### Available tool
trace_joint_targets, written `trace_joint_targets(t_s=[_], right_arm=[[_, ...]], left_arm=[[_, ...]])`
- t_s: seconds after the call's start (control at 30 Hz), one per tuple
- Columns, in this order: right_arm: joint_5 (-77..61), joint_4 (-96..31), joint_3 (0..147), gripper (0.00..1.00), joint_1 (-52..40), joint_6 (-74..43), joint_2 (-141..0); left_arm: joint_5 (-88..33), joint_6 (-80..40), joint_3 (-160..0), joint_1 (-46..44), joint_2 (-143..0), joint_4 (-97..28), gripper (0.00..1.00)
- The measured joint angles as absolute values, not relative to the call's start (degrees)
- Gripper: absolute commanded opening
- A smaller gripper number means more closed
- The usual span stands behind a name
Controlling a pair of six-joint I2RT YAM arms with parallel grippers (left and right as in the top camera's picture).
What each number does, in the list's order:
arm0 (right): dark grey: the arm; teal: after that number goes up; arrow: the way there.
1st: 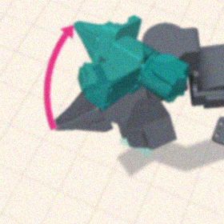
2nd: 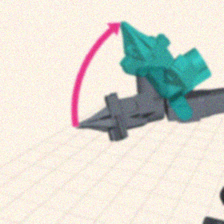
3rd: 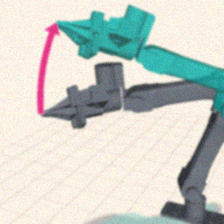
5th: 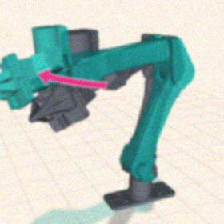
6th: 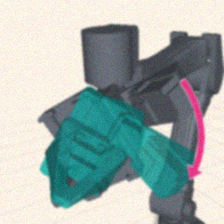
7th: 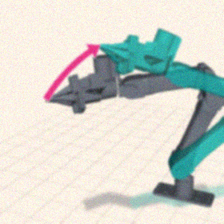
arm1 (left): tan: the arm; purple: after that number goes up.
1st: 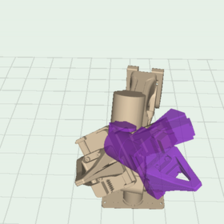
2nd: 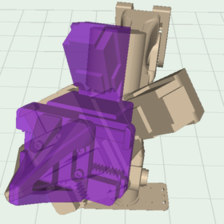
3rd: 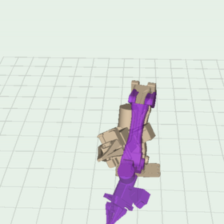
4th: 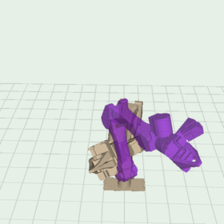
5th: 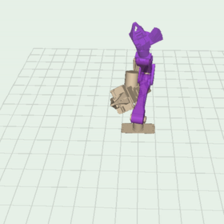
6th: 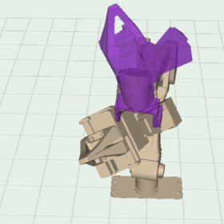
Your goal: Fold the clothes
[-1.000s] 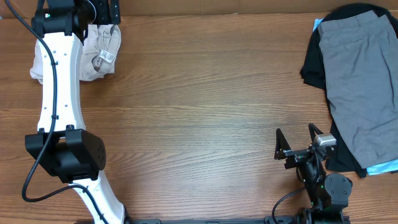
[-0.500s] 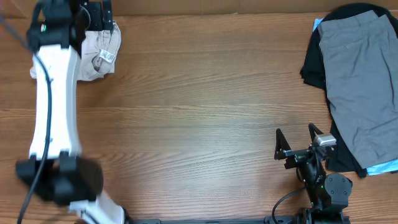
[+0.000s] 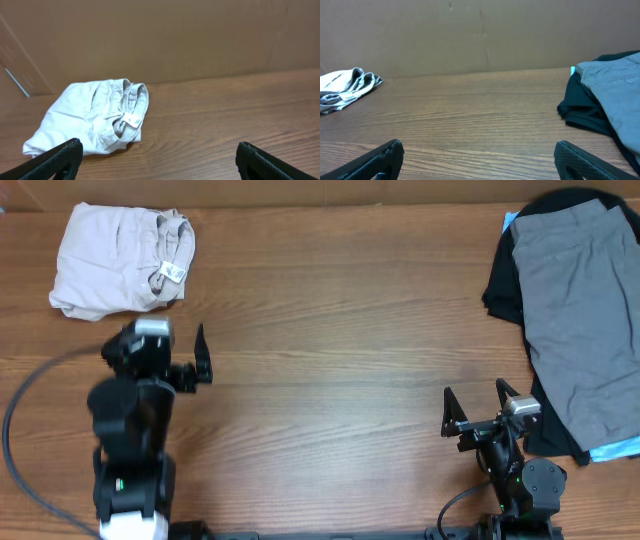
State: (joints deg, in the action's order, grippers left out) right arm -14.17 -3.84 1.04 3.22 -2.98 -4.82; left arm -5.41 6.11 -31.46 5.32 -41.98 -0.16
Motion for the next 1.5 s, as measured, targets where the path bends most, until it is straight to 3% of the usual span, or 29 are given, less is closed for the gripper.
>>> trace_joint_targets(t_s=[0.13, 0.5, 0.9, 1.5], right_arm=[[-14.2, -3.81, 1.04, 1.0, 3.22, -3.01, -4.86], [-14.17, -3.84, 1.04, 1.0, 3.22, -2.96, -4.86], [-14.2, -3.84, 1.04, 1.0, 3.22, -3.01, -4.86], [-14.2, -3.81, 1.04, 1.0, 3.22, -2.96, -4.86]], left_arm=[[-5.67, 5.87, -19.9, 5.32, -27.7, 0.99, 1.0], [-6.5, 2.94, -1.76, 5.32, -13.87, 13.85, 1.0], [-4.73, 1.78, -0.47, 5.32, -2.46, -3.7, 1.0], [-4.71, 1.58, -0.47, 5.32, -0.97, -3.88, 1.0]])
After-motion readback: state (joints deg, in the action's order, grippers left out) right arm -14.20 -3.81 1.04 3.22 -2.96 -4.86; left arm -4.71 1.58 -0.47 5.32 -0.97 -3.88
